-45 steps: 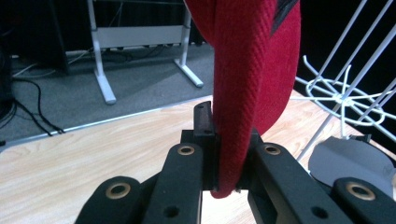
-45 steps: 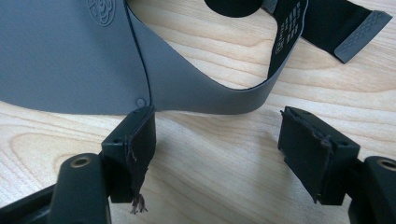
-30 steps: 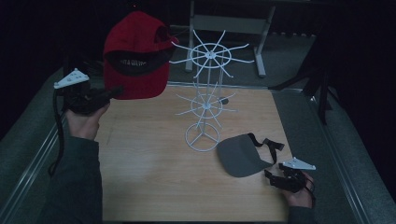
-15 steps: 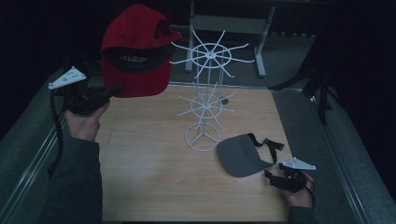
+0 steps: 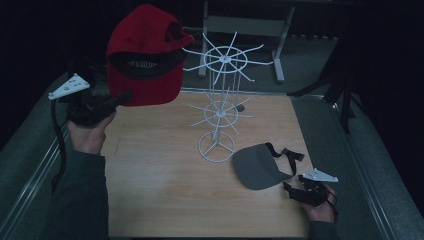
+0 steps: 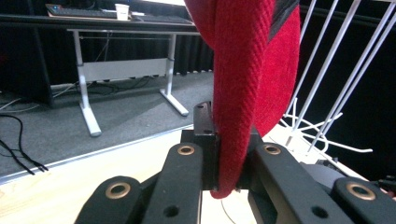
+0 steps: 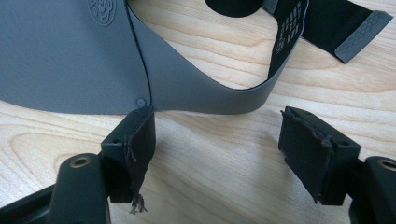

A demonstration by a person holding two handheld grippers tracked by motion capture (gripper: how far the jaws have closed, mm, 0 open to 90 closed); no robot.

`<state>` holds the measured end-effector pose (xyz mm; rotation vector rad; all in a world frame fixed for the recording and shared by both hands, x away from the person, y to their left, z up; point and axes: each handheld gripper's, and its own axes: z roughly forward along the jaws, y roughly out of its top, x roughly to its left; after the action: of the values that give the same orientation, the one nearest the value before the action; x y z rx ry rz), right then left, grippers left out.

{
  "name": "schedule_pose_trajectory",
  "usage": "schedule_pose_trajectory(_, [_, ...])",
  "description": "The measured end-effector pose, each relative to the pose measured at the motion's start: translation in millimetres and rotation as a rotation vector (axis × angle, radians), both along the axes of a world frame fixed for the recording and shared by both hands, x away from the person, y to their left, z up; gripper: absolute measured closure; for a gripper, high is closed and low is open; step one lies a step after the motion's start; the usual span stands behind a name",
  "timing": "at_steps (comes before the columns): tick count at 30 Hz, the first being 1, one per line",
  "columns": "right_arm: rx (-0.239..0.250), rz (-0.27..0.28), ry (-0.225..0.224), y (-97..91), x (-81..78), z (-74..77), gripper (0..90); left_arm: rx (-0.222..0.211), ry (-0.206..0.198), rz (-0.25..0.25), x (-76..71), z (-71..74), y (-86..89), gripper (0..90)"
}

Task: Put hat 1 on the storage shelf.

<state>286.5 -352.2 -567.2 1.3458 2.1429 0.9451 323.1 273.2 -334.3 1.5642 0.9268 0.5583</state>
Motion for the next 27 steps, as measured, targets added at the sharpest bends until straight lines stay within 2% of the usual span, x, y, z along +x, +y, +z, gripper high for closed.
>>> schedule_pose_trajectory(7, [0.000,-0.001,-0.001,0.0,0.0,-0.1,27.2,0.016,0.006,0.004,-4.2,-12.2,-4.3,85.8])
schedule_pose_trajectory(15, [0.001,0.000,-0.001,0.1,0.0,0.0,27.2,0.017,0.034,-0.013,-5.7,-43.6,-11.7,85.7])
schedule_pose_trajectory(24, [0.000,0.000,-0.001,0.0,0.0,0.0,27.2,0.105,0.105,-0.011,0.0,-86.9,-21.8,85.6])
schedule_pose_trajectory(27, [0.001,0.000,0.000,0.1,0.0,0.0,27.2,0.122,0.128,-0.015,1.1,-97.8,-24.3,85.3])
